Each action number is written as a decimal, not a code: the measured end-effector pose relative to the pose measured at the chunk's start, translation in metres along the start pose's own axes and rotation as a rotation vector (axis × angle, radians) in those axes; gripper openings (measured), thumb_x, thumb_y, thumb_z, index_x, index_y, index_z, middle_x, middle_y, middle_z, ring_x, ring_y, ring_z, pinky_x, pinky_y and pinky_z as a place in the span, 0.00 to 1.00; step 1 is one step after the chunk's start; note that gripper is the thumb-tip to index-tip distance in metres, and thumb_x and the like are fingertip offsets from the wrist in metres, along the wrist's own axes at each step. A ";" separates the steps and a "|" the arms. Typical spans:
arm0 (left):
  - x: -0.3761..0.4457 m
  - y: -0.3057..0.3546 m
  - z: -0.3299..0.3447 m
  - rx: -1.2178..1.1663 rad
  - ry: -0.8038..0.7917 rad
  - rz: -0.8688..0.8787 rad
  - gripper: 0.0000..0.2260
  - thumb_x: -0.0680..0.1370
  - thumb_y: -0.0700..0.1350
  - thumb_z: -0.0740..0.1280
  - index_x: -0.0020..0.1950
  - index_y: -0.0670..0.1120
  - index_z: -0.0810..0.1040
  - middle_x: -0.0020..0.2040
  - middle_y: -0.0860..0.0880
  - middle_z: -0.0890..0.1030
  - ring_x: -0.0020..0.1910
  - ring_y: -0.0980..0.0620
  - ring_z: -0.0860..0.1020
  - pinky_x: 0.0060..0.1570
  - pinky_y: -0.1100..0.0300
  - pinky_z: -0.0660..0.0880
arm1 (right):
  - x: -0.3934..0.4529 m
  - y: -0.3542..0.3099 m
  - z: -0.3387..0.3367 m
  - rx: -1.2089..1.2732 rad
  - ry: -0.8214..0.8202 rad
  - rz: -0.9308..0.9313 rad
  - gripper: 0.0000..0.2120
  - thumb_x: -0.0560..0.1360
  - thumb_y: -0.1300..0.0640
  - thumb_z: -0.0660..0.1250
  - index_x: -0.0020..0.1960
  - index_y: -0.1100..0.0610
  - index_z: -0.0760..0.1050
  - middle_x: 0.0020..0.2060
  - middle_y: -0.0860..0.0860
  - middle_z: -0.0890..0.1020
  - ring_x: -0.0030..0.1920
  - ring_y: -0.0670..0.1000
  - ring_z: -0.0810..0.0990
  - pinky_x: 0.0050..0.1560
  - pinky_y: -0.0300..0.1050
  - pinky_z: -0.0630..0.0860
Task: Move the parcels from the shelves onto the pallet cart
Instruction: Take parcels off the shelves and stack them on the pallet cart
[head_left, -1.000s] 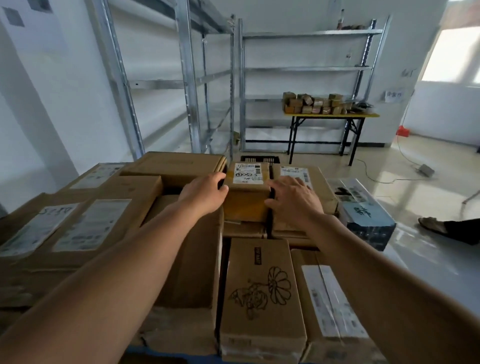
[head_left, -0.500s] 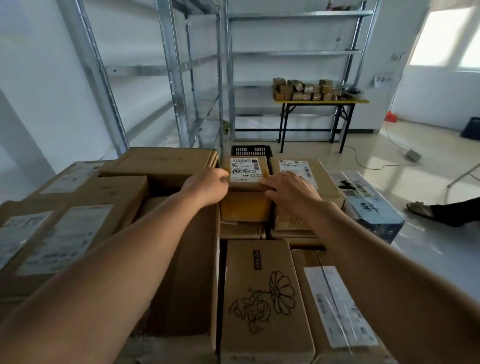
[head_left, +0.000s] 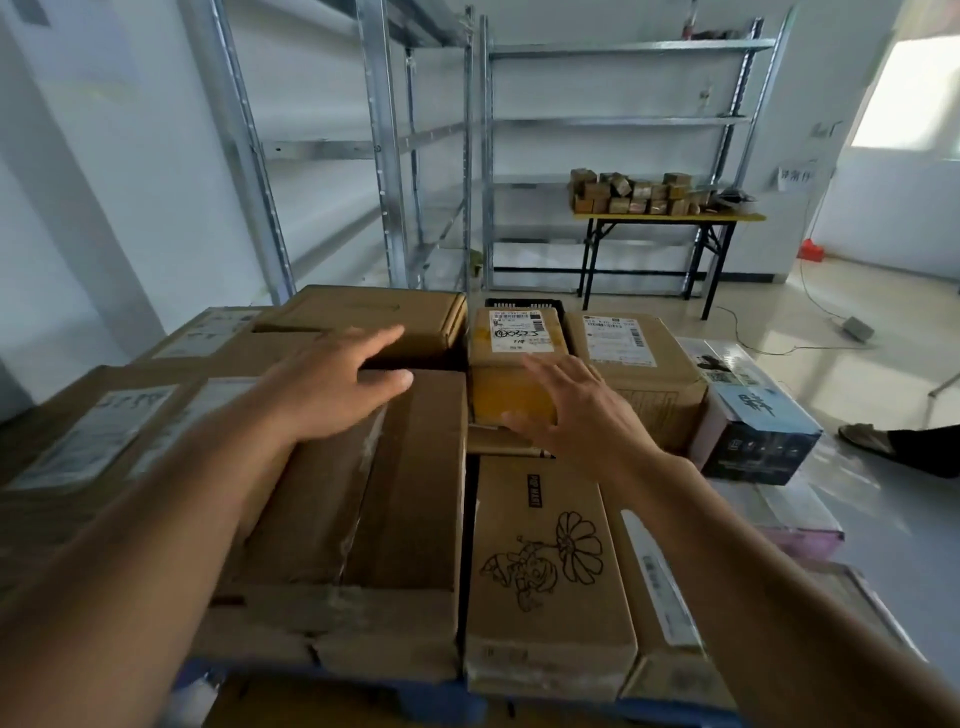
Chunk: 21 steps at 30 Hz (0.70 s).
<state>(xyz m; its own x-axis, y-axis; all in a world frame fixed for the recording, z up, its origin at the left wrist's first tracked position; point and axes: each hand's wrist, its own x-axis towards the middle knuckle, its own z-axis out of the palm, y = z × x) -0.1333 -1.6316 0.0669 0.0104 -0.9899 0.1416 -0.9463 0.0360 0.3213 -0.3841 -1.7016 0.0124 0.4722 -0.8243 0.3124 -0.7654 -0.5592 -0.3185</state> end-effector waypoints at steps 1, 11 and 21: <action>-0.022 -0.010 -0.006 -0.028 0.000 -0.021 0.32 0.70 0.71 0.52 0.73 0.64 0.55 0.75 0.52 0.61 0.71 0.48 0.63 0.67 0.44 0.64 | -0.012 -0.009 0.003 0.039 -0.003 -0.003 0.37 0.74 0.34 0.59 0.76 0.47 0.52 0.72 0.49 0.62 0.69 0.51 0.64 0.60 0.47 0.66; -0.139 -0.055 -0.001 0.191 -0.276 -0.072 0.47 0.53 0.83 0.52 0.68 0.70 0.43 0.68 0.70 0.34 0.67 0.67 0.39 0.70 0.49 0.52 | -0.098 -0.069 0.057 0.229 -0.140 -0.110 0.44 0.63 0.23 0.59 0.72 0.32 0.44 0.75 0.43 0.53 0.70 0.51 0.61 0.59 0.48 0.66; -0.131 -0.064 0.021 0.425 -0.009 0.031 0.26 0.73 0.64 0.61 0.70 0.61 0.65 0.75 0.57 0.53 0.72 0.53 0.54 0.66 0.49 0.64 | -0.082 -0.076 0.071 0.203 -0.136 -0.027 0.42 0.69 0.33 0.65 0.75 0.41 0.48 0.72 0.48 0.62 0.66 0.50 0.68 0.61 0.45 0.67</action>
<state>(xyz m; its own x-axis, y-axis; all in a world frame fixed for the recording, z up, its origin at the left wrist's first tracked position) -0.0807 -1.5067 0.0082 -0.0214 -0.9905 0.1359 -0.9952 0.0081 -0.0979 -0.3335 -1.5974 -0.0525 0.5564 -0.8054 0.2045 -0.6544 -0.5763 -0.4895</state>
